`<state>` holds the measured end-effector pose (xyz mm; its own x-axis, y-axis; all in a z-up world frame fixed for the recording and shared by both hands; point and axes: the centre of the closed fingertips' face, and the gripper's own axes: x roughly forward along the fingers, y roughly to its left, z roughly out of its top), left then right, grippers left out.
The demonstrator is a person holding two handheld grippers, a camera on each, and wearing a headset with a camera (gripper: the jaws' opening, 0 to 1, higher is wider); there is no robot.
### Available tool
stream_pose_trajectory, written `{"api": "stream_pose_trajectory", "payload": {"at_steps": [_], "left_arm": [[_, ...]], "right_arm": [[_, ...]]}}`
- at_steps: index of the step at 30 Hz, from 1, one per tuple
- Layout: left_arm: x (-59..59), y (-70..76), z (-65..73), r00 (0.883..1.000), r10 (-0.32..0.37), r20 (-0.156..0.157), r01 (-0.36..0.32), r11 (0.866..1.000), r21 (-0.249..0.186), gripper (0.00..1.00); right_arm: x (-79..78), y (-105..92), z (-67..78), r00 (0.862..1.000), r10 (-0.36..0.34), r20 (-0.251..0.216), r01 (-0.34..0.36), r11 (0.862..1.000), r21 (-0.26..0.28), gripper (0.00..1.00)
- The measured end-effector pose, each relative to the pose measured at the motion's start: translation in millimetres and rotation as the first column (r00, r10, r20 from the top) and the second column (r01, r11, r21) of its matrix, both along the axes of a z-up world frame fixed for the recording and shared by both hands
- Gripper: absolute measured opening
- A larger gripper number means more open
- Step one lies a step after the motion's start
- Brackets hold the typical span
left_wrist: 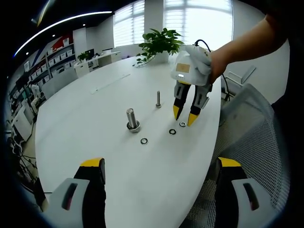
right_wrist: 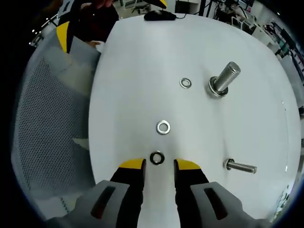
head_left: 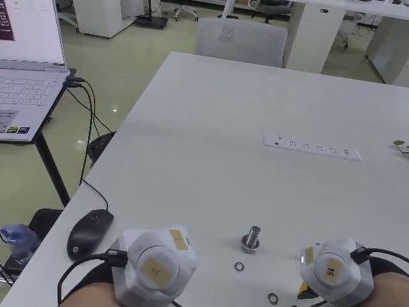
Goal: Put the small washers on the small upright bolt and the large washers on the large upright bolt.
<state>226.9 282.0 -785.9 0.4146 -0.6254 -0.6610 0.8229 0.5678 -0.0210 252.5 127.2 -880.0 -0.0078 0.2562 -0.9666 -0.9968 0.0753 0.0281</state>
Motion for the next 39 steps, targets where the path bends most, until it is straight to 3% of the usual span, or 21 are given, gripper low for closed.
{"api": "stream_pose_trajectory", "payload": {"at_steps": [29,39], "left_arm": [[-3.1,-2.1,-2.1,1.000,-0.011,-0.010,0.011,1.000,0.004,0.90],[-5.9,-3.0,-1.5,1.000,-0.011,-0.013,0.011,1.000,0.007,0.88]], "right_arm": [[-4.3,4.9,1.5,0.995,0.082,0.063,-0.080,0.997,-0.020,0.15],[-3.3,4.6,1.3,0.995,0.076,0.057,-0.074,0.997,-0.033,0.15]]}}
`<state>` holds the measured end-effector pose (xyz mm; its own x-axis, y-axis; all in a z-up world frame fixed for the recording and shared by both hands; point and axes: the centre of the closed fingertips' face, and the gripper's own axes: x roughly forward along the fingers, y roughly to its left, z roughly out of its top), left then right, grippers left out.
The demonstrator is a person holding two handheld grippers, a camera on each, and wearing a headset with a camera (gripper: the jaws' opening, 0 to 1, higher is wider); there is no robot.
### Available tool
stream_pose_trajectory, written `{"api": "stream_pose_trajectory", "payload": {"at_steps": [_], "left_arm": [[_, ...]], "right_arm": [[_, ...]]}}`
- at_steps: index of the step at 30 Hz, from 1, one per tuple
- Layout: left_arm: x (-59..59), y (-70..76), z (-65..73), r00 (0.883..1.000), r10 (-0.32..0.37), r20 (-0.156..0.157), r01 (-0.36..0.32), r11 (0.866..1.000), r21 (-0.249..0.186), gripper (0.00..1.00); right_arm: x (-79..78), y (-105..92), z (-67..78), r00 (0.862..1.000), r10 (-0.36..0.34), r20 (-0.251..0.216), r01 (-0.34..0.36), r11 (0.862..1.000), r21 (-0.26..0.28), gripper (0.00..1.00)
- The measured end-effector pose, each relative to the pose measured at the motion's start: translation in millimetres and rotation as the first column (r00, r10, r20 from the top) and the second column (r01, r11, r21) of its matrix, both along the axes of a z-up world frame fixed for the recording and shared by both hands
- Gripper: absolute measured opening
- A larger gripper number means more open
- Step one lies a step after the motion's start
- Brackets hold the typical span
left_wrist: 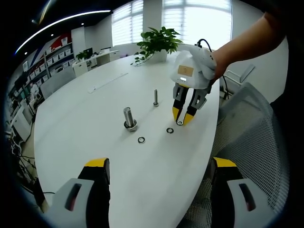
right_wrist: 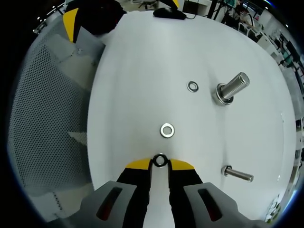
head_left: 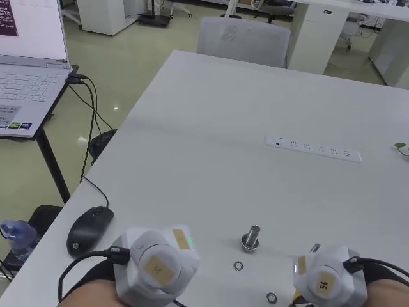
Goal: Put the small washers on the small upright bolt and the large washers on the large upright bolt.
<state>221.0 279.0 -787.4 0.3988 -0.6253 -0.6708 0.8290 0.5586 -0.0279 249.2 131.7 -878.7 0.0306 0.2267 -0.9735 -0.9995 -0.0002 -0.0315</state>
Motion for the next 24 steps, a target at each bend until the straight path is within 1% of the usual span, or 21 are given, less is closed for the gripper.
{"api": "stream_pose_trajectory", "payload": {"at_steps": [8,16,19,24], "left_arm": [[-1.2,0.0,-0.3,1.000,0.001,-0.002,-0.001,1.000,0.004,0.87],[-1.7,0.1,0.0,1.000,0.002,-0.002,-0.002,1.000,0.009,0.86],[-1.3,0.2,0.5,1.000,0.002,0.001,-0.002,1.000,0.010,0.86],[0.2,0.1,0.7,1.000,0.007,0.005,-0.007,1.000,0.007,0.86]], "right_arm": [[0.1,-0.3,0.5,0.999,-0.038,0.004,0.038,0.999,0.024,0.14],[0.3,0.5,1.4,0.999,-0.042,0.001,0.042,0.999,0.019,0.13],[1.1,-0.9,1.6,0.998,-0.060,-0.008,0.060,0.998,0.018,0.13],[5.5,-4.1,7.3,0.996,-0.084,-0.014,0.084,0.996,0.021,0.13]]}}
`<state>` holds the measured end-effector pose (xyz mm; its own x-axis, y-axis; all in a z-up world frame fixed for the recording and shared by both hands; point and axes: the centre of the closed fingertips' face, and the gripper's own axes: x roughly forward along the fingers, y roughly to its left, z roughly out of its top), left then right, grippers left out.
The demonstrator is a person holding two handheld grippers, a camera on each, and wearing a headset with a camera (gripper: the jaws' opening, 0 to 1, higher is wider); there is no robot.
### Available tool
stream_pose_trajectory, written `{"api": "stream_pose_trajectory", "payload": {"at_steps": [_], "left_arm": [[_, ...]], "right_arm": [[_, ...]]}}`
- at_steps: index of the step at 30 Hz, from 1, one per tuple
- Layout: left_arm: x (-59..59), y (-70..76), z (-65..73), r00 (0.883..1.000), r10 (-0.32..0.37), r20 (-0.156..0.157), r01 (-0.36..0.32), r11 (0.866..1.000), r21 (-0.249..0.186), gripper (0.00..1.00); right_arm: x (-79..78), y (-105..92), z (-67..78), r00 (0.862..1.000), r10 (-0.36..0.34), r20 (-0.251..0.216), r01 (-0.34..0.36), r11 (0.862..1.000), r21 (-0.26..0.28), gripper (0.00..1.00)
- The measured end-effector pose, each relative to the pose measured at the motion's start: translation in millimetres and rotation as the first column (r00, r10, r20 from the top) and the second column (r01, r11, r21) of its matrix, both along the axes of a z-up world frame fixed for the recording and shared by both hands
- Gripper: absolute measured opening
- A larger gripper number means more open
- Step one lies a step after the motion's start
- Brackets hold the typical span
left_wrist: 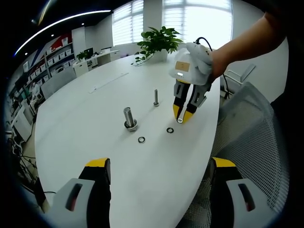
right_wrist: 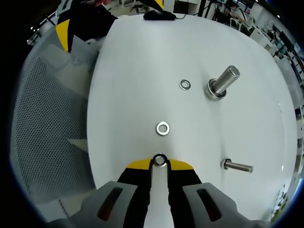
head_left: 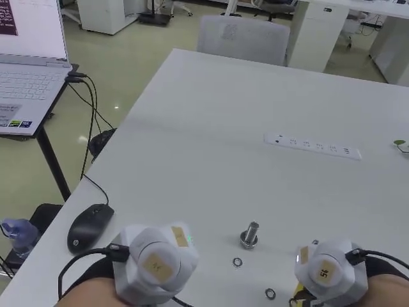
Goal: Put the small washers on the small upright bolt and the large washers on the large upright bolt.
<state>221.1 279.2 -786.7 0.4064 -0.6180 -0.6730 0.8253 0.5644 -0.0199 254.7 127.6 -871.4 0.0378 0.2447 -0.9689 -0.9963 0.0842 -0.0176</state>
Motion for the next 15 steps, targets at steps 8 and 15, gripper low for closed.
{"api": "stream_pose_trajectory", "payload": {"at_steps": [8,15], "left_arm": [[0.2,-2.6,-0.1,1.000,-0.004,0.004,0.004,1.000,-0.001,0.88],[1.4,-1.4,0.1,1.000,-0.002,0.007,0.002,1.000,0.001,0.90]], "right_arm": [[7.0,-6.1,14.8,0.999,-0.050,-0.011,0.050,0.999,0.016,0.13],[15.1,-22.4,28.3,0.996,-0.085,-0.016,0.085,0.996,0.008,0.13]]}}
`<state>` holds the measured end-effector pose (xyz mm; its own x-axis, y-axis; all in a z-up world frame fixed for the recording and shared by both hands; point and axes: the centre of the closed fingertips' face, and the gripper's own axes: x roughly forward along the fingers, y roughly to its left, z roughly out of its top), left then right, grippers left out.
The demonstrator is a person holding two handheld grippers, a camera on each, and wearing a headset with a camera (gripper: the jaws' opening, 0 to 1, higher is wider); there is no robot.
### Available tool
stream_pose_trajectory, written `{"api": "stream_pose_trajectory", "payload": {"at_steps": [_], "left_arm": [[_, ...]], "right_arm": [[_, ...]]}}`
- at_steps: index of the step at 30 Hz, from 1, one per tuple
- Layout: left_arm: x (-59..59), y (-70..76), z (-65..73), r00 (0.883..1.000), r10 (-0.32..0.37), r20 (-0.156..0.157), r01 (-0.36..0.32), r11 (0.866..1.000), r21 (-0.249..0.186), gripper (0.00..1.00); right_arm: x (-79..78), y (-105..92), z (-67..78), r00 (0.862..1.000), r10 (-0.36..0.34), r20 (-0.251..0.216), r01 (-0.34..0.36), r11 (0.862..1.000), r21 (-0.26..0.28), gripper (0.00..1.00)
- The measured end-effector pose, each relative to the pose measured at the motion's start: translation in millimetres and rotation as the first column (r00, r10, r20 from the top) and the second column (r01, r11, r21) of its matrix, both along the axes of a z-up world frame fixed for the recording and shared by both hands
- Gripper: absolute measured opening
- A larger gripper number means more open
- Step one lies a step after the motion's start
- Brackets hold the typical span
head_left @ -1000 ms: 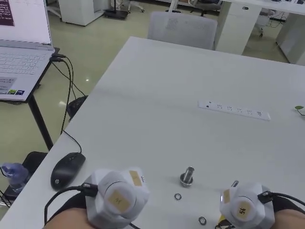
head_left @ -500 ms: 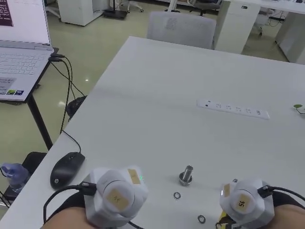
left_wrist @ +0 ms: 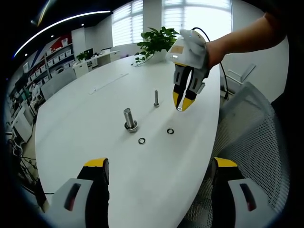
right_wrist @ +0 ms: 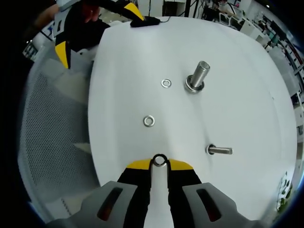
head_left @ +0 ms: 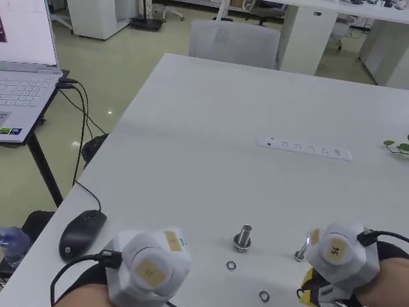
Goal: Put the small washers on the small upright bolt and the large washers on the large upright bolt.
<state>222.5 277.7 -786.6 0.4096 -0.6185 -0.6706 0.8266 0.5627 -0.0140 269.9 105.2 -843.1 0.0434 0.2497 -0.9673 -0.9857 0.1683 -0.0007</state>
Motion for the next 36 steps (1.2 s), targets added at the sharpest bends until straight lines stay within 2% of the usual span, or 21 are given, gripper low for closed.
{"api": "stream_pose_trajectory", "payload": {"at_steps": [7,13,19,25,30,36], "left_arm": [[-0.1,0.5,-2.5,1.000,-0.001,-0.004,0.001,1.000,0.009,0.90],[0.5,0.2,-2.5,1.000,0.001,-0.004,-0.001,1.000,0.009,0.90],[2.4,1.1,-1.0,1.000,0.006,0.000,-0.006,1.000,0.009,0.89],[3.0,3.1,-1.3,1.000,0.010,0.000,-0.010,1.000,0.016,0.89],[4.7,3.1,-0.9,1.000,0.018,-0.001,-0.018,1.000,0.011,0.89],[4.5,4.0,-1.8,1.000,0.022,-0.006,-0.022,1.000,0.011,0.89]], "right_arm": [[10.2,-10.7,14.0,1.000,-0.019,0.011,0.019,1.000,-0.004,0.13],[20.6,-14.2,19.7,0.999,-0.036,0.019,0.036,0.999,-0.003,0.13],[38.1,-12.4,28.3,0.997,-0.076,0.031,0.075,0.997,0.011,0.13],[62.3,-11.2,39.3,0.994,-0.088,0.068,0.087,0.996,0.024,0.13],[76.4,-13.3,40.3,0.992,-0.099,0.083,0.098,0.995,0.016,0.13],[82.6,-11.7,34.4,0.992,-0.103,0.078,0.102,0.995,0.012,0.13]]}}
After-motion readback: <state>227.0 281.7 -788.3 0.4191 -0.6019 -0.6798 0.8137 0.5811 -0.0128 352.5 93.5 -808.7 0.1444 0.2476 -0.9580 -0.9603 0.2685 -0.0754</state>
